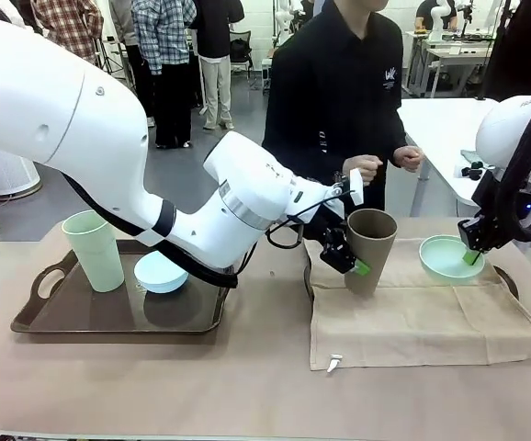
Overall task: Set up a tray with a mat and arrange the tableware.
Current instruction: Place the Picnic Bowl and Reusable plastic cup back onto the Handle tray in front of the human's position.
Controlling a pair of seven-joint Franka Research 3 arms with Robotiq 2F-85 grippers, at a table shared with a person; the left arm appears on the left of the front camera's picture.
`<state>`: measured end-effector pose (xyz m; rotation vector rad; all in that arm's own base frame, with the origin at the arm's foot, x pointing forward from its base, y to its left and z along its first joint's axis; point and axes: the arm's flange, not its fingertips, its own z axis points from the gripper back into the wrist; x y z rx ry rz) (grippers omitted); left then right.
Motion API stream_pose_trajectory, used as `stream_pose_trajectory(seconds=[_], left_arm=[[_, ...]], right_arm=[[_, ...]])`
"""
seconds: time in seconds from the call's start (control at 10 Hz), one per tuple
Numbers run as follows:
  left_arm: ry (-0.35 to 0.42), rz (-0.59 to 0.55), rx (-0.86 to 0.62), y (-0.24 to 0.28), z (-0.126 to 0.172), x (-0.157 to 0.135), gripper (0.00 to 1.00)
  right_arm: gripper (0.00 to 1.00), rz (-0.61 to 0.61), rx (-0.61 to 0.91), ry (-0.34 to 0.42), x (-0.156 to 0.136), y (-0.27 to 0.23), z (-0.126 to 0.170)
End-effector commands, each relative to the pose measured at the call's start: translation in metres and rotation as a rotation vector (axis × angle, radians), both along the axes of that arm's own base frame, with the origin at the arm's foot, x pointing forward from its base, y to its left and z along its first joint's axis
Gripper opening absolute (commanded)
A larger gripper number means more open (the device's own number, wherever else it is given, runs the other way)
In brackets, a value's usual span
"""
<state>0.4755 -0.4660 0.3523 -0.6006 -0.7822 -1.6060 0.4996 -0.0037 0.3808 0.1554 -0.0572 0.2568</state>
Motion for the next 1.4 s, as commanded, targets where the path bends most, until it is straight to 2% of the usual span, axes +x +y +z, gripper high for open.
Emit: stream_pose_trajectory(seconds=[0.0, 0.3, 0.8, 0.9, 1.0, 1.1, 1.3], left_arm=[[-0.043, -0.035, -0.061, 0.002, -0.003, 0.007, 0.85], [-0.063, -0.089, -0.054, -0.008, -0.015, 0.02, 0.85], [-0.014, -0.104, -0.087, -0.01, -0.023, 0.027, 0.85], [-0.014, -0.099, -0.09, -0.009, -0.023, 0.026, 0.85], [-0.002, -0.093, -0.083, -0.008, -0.023, 0.025, 1.0], [0.009, -0.086, -0.075, -0.008, -0.024, 0.023, 1.0], [0.051, -0.036, -0.038, -0.005, -0.024, 0.021, 1.0]], right_arm=[[0.04, 0.033, 0.032, 0.012, 0.008, 0.0, -0.007], [0.04, 0.055, 0.04, 0.057, 0.015, 0.004, -0.023], [0.04, 0.076, 0.04, 0.1, 0.021, 0.005, -0.04], [0.46, 0.081, 0.034, 0.11, 0.022, 0.005, -0.042], [0.64, 0.081, 0.035, 0.117, 0.024, 0.004, -0.044], [1.0, 0.08, 0.033, 0.121, 0.023, 0.004, -0.045], [1.0, 0.05, 0.006, 0.101, 0.018, 0.005, -0.037]])
